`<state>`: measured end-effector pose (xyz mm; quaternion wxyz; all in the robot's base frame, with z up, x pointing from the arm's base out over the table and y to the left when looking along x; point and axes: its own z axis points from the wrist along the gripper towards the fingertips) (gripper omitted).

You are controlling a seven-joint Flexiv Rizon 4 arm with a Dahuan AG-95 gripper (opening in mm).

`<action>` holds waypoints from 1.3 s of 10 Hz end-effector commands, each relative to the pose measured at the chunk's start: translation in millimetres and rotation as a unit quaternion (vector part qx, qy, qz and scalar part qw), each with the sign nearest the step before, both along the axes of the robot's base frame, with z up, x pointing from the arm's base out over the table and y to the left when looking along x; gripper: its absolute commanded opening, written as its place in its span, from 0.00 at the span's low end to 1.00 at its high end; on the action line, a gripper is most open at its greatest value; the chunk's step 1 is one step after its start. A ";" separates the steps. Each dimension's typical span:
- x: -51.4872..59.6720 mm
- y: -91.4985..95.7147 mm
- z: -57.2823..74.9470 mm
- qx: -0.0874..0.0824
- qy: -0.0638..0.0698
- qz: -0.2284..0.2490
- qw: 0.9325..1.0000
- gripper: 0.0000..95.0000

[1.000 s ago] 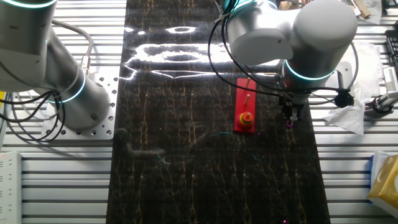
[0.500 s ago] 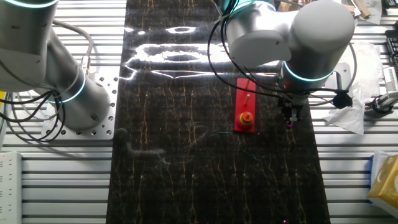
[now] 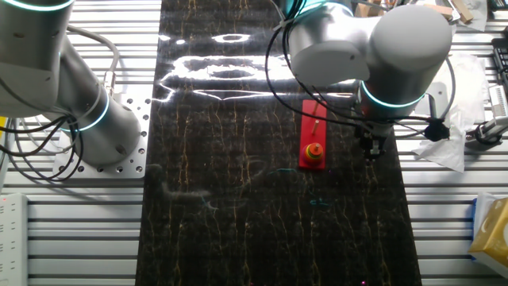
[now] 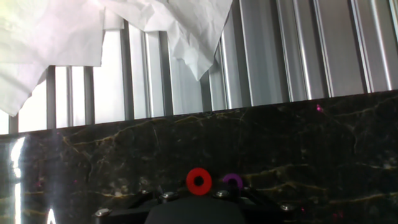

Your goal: Take out one Hanoi block and throw it aside

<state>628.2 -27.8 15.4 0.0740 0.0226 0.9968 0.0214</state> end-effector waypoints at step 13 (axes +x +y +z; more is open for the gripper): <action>-5.3 7.3 72.6 -0.075 0.061 0.071 0.993 0.00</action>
